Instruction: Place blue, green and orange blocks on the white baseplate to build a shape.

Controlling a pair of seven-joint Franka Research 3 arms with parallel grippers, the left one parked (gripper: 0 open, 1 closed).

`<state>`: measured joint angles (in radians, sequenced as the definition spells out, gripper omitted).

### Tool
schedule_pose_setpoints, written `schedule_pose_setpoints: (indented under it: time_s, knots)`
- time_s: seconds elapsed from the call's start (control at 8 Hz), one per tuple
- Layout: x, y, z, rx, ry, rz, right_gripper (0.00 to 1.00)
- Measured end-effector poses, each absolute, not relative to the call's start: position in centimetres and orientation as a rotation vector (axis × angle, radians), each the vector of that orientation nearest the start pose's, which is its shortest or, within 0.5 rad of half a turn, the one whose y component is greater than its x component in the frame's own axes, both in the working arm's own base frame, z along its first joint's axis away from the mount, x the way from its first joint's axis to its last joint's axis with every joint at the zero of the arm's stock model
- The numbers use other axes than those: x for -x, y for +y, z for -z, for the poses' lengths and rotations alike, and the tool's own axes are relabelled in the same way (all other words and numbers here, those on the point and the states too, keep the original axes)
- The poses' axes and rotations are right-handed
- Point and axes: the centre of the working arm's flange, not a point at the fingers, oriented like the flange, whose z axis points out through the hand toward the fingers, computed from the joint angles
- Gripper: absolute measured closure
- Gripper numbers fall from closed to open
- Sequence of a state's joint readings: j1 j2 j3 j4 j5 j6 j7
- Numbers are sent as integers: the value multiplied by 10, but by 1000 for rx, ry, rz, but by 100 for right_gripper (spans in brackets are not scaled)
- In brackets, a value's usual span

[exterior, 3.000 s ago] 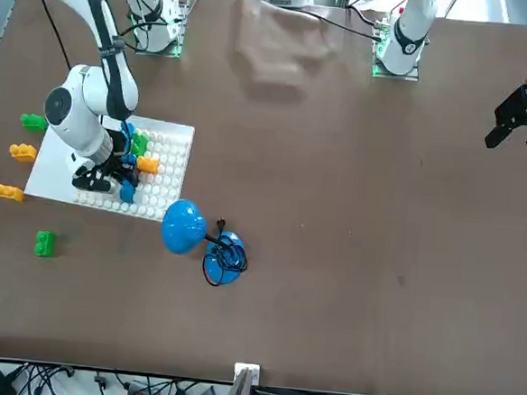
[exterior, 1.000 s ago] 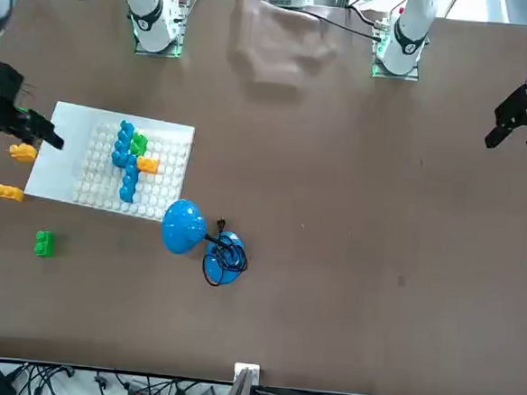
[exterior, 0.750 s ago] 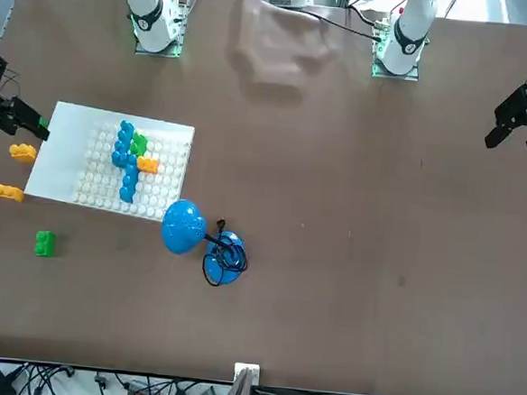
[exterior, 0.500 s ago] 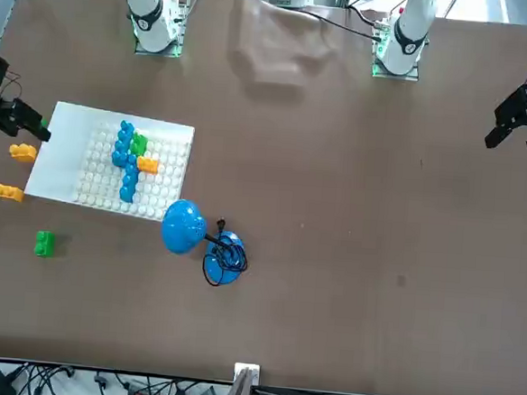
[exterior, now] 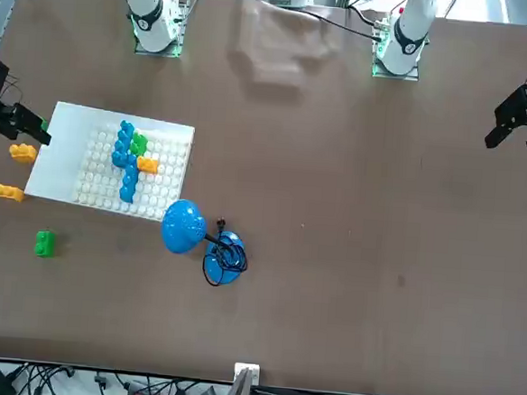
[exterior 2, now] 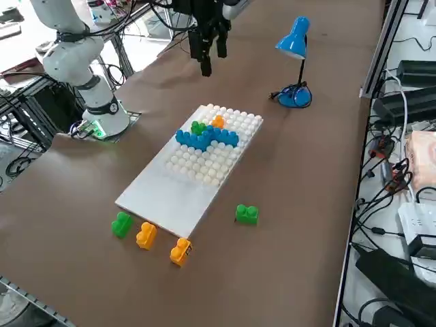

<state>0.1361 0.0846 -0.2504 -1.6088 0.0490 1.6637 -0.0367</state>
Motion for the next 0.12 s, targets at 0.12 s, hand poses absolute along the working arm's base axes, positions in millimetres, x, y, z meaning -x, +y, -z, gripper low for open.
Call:
schedule_pose_setpoints:
  time_s: [0.12]
  knots:
    - [-582,-56,-568,3109,128,-39,0]
